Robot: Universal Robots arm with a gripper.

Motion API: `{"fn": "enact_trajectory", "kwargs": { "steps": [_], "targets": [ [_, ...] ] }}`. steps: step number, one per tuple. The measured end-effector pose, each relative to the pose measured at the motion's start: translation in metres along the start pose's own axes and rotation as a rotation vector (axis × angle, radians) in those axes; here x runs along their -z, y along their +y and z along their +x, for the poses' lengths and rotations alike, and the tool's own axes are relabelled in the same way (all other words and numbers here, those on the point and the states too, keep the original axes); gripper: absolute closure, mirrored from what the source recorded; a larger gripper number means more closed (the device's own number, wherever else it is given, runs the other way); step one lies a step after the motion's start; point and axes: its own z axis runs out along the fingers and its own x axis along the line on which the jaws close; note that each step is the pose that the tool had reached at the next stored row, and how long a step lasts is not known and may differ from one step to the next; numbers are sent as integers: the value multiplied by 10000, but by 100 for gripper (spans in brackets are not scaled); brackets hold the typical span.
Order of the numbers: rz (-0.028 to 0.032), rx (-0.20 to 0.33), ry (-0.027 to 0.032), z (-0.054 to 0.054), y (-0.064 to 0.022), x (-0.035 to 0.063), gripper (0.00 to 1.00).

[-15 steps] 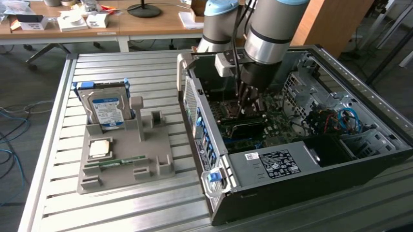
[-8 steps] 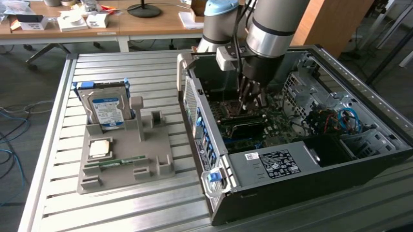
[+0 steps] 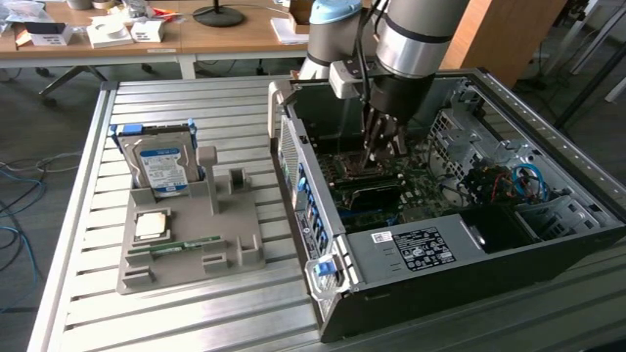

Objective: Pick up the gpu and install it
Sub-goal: 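Press down on the gpu until it lock into place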

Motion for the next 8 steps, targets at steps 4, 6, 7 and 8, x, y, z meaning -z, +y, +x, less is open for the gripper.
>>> {"fn": "enact_trajectory", "kwargs": {
  "steps": [4,6,7,8],
  "targets": [
    [1,-1,-2,-5,-1,97,89],
    [0,-1,-1,-8,-1,142,89],
    [0,-1,-1,-9,-2,163,89],
    [0,-1,0,-10,-2,183,89]
  ]
}}
